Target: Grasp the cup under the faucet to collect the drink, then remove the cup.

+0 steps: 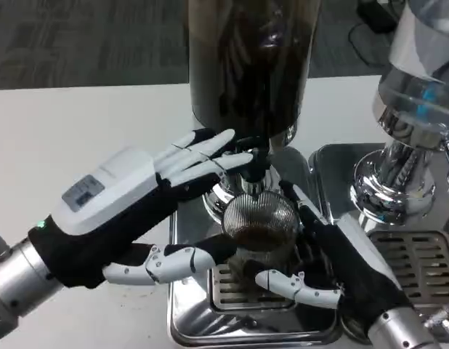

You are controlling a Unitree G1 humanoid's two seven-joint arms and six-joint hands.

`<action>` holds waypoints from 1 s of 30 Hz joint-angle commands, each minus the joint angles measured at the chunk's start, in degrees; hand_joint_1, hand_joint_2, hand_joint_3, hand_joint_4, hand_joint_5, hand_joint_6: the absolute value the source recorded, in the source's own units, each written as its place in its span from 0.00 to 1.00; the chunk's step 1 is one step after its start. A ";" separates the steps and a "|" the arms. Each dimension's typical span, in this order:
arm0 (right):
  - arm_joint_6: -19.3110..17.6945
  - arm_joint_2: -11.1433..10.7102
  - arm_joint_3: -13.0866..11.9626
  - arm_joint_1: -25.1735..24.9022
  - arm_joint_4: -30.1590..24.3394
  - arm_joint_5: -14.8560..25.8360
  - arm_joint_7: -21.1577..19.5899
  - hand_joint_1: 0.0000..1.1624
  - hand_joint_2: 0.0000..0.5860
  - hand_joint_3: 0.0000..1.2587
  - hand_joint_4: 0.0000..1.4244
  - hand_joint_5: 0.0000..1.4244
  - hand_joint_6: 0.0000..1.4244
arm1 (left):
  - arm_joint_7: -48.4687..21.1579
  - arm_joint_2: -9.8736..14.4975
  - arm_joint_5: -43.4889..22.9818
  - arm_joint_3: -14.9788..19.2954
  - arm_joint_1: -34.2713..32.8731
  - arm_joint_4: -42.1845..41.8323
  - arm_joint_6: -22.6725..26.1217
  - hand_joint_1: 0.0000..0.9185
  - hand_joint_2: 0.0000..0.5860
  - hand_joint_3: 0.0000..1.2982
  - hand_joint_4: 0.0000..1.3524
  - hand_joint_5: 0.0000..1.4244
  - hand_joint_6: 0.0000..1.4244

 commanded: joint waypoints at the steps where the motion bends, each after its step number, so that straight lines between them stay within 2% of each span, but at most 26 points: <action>1: -2.15 0.49 0.01 -0.65 1.47 0.93 -0.84 0.57 0.25 0.00 0.00 0.00 0.00 | 0.92 -0.15 0.14 0.40 0.78 -0.74 0.58 0.00 0.46 0.11 0.00 0.04 0.00; 4: -3.62 0.91 -0.06 -0.64 2.44 1.28 -1.48 0.58 0.25 0.00 0.00 0.00 0.00 | 1.33 -0.25 0.29 0.88 1.05 -0.87 0.51 0.00 0.46 0.11 0.00 0.04 0.00; 7: -4.34 1.16 -0.08 -0.64 2.99 1.24 -2.02 0.59 0.23 0.00 0.00 0.00 0.01 | 3.83 -1.38 0.42 3.12 2.32 -1.06 -0.63 0.00 0.43 0.05 0.00 0.00 0.00; 9: -4.66 1.25 0.00 -0.63 3.20 1.18 -2.26 0.59 0.23 0.00 0.00 0.00 0.01 | 6.30 -2.58 0.69 5.31 3.43 -1.17 -1.70 0.00 0.42 0.01 0.00 0.00 0.00; 14: -5.81 1.69 -0.03 -0.55 4.10 1.20 -3.12 0.59 0.24 0.00 0.00 0.00 0.02 | 12.34 -6.03 1.61 11.36 6.78 -0.87 -3.37 0.00 0.40 0.00 0.00 0.00 0.00; 20: -6.52 2.17 0.38 -1.40 5.83 1.47 -3.17 0.61 0.22 0.00 0.00 0.00 0.03 | 14.91 -6.11 2.44 14.79 10.54 0.80 -2.32 0.00 0.37 0.00 0.00 0.00 0.00; 24: -7.38 2.84 0.76 -2.27 7.52 1.52 -3.64 0.61 0.22 0.00 0.00 0.00 0.03 | 17.49 -7.67 1.75 17.64 13.80 3.12 -2.14 0.00 0.37 0.00 0.00 0.00 0.00; 30: -8.51 4.05 0.33 -2.60 9.28 2.09 -5.36 0.61 0.22 0.00 0.00 0.00 0.05 | 20.11 -9.16 2.93 18.31 15.96 6.32 -2.48 0.00 0.36 0.00 0.00 0.00 0.00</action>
